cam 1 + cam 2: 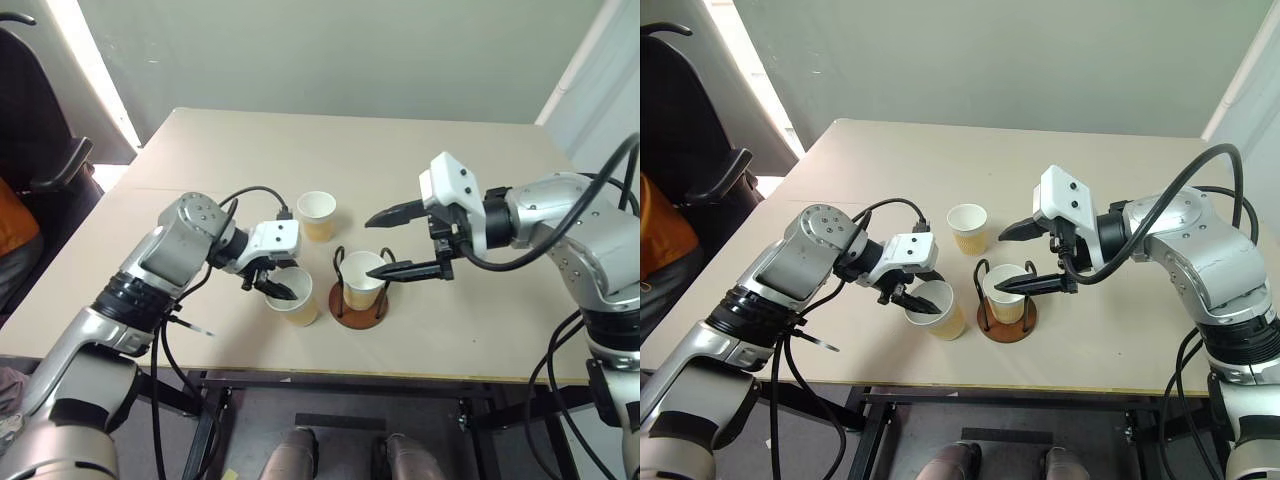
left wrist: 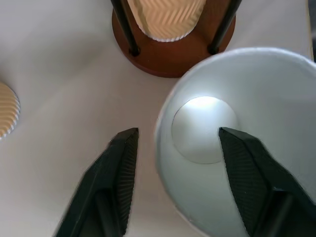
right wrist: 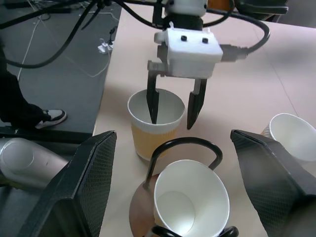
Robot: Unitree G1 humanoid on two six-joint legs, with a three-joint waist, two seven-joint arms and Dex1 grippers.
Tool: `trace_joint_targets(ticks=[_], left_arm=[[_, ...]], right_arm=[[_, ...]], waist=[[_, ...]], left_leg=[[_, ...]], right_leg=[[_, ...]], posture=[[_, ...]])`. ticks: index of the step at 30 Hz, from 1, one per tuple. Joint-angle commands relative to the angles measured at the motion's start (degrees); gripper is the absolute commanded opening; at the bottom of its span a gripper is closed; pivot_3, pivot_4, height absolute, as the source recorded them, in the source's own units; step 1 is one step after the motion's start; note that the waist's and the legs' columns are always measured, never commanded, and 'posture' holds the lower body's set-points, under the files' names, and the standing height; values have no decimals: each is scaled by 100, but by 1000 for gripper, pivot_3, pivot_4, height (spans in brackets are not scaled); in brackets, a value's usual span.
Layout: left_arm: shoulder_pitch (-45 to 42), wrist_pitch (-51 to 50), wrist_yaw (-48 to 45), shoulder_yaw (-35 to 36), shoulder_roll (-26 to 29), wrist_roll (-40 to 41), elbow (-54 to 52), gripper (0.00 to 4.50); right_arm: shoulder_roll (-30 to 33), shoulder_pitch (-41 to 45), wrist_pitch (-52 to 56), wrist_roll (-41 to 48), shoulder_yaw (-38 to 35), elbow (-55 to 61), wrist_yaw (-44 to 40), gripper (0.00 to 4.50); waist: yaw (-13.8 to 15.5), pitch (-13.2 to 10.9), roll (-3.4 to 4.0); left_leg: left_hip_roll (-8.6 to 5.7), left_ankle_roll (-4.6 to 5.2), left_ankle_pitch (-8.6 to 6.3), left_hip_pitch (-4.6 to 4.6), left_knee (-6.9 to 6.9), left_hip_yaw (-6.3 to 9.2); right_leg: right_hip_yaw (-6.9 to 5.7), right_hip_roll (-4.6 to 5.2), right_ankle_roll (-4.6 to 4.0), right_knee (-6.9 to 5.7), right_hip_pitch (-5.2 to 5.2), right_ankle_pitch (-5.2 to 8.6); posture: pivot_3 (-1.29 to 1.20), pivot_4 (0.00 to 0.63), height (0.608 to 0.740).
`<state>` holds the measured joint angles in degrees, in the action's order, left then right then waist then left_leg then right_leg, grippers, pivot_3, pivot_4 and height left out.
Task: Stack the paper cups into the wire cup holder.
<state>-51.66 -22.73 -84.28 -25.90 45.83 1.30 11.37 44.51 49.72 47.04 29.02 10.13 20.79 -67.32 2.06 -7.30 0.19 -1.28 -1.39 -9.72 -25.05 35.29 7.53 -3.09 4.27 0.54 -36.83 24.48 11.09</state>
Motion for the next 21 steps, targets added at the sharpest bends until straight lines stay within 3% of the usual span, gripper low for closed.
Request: trace_joint_targets(ticks=[1,6,13,17,21], left_arm=[[-198,121,-168,140,8,-12,-22,1564],[-253,171,-349,352,87,125,-79,39],[-606,413,-817,972,480,685,-112,39],[-1470,692,-822,1270,762,1269,331,39],[-3030,853,-822,910,413,2465,969,39]], right_arm=[[109,-1,12,58,-165,176,90,3847],[368,-123,33,128,-185,246,-68,3847],[1058,-405,-13,389,-484,201,-566,3847],[1412,-596,-36,614,-918,34,-780,3847],[1616,-697,-220,545,-1140,-236,-806,3847]], waist=[[5,0,0],[18,0,-1],[32,1,-2],[38,0,-4],[86,-2,-7]], left_leg=[[0,0,1,-1,0,0],[-2,3,2,-4,2,0],[-2,2,2,-11,4,-2],[-2,7,3,-19,11,-2],[-5,15,-1,-47,25,5]], right_leg=[[0,0,1,1,0,0],[0,0,8,4,0,-5],[0,-1,16,8,1,-5],[1,-2,20,13,2,-7],[3,-6,34,45,5,-2]], posture=[[0,150,740],[0,150,740],[0,150,740],[0,150,740],[0,150,740]])
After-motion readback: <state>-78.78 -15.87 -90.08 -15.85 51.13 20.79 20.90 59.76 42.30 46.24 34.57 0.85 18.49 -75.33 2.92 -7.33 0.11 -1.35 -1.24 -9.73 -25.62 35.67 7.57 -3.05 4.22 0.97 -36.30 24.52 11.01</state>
